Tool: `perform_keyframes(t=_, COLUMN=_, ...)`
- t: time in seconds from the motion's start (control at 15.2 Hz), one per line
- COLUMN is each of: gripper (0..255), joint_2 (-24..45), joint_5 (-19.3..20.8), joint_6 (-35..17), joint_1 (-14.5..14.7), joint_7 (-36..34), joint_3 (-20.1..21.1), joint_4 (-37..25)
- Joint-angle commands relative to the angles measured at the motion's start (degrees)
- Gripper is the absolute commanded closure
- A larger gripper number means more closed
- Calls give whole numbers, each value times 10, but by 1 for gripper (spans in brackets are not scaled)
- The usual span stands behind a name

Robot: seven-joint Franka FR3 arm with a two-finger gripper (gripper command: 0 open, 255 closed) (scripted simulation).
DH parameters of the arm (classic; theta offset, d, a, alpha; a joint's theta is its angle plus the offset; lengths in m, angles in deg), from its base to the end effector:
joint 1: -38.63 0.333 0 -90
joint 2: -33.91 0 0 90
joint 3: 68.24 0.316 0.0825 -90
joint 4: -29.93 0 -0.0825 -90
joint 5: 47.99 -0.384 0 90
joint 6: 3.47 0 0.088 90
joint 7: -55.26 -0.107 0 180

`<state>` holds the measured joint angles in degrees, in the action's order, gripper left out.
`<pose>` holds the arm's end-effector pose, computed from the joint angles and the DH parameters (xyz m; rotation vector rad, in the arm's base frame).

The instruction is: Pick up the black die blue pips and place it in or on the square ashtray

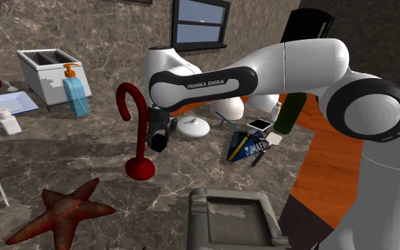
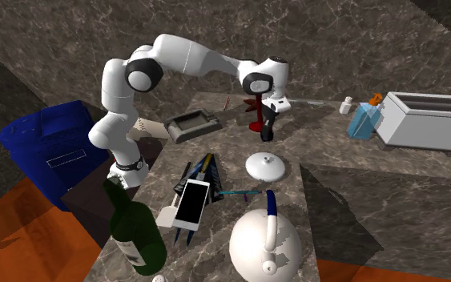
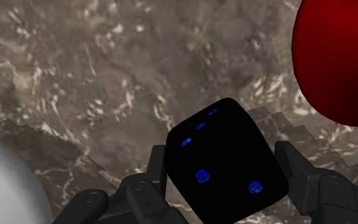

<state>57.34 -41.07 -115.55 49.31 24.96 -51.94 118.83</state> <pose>0.6155 0.2762 0.4221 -3.1353 0.0567 -0.0181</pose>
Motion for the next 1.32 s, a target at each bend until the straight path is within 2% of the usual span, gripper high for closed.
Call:
perform_keyframes(t=0.0, gripper=255, joint_2=-3, joint_5=-1, joint_6=14, joint_1=0, joint_7=1, joint_3=1, joint_4=-10)
perform_keyframes(t=1.19, gripper=255, joint_2=-9, joint_5=-5, joint_6=147, joint_1=7, joint_7=6, joint_3=4, joint_4=-139)
perform_keyframes(t=1.25, gripper=255, joint_2=-37, joint_5=-12, joint_6=133, joint_1=3, joint_7=4, joint_3=7, joint_4=-97)
